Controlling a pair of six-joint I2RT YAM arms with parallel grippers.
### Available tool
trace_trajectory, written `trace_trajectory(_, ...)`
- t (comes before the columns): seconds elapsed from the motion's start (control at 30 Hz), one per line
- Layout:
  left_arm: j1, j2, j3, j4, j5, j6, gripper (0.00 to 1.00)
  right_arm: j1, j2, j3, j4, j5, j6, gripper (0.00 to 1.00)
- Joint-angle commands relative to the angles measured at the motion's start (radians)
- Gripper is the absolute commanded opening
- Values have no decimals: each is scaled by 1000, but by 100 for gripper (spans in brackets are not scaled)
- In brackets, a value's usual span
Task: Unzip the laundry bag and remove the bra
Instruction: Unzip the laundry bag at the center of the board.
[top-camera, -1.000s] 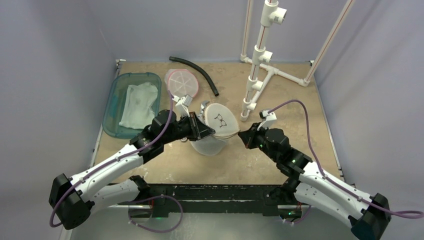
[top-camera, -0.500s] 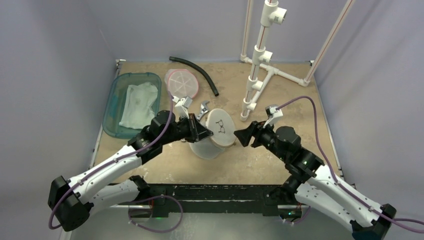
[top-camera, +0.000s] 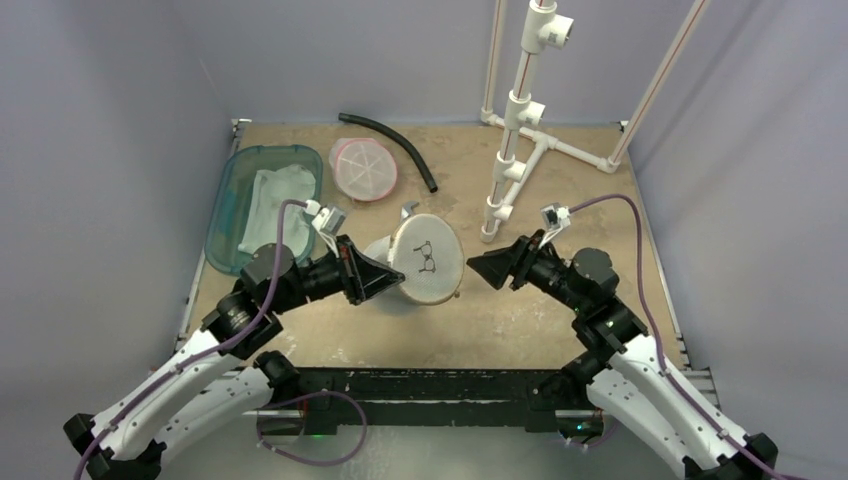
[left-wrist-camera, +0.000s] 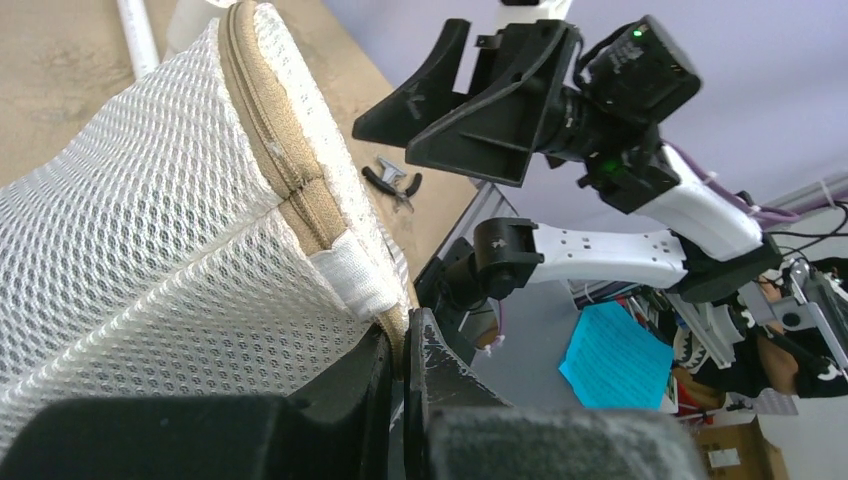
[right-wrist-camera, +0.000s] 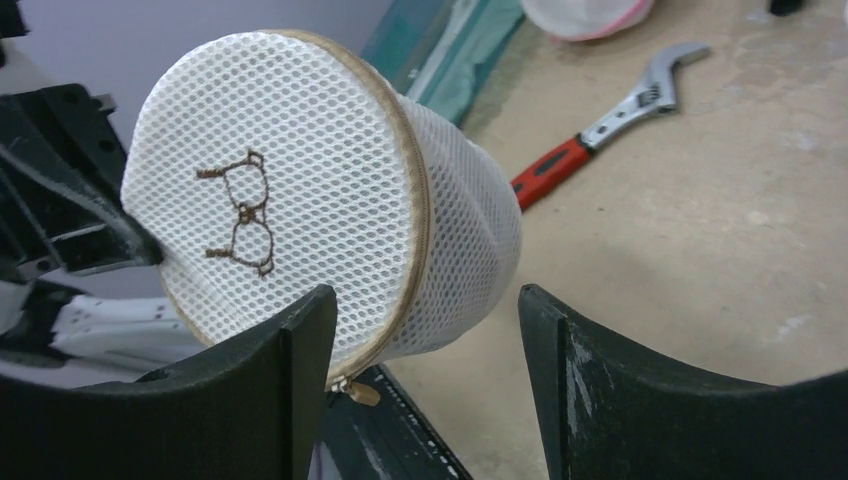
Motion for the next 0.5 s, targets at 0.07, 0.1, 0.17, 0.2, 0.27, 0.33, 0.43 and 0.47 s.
trace_trajectory(0.07,7,-31,34,2,43,55,0,-17,6,-73,322,-306,120,67)
trace_trajectory(0.1,6,-31,33,5,49,54,0,-17,15,-75,339,-320,121,67)
trace_trajectory(0.17,7,-35,24,18,57,49,0,-17,37,-74,350,-336,124,66)
trace_trajectory(0.2,6,-40,21,27,60,45,0,-16,45,-77,360,-344,123,65)
trace_trajectory(0.27,6,-47,15,43,67,43,0,-16,63,-79,364,-352,123,64)
trace_trajectory(0.33,6,-49,13,51,71,42,0,-16,80,-81,358,-348,117,63)
trace_trajectory(0.43,6,-47,9,68,86,39,0,-16,90,-92,347,-321,108,61)
trace_trajectory(0.47,7,-45,10,72,91,37,0,-16,88,-95,342,-310,108,60)
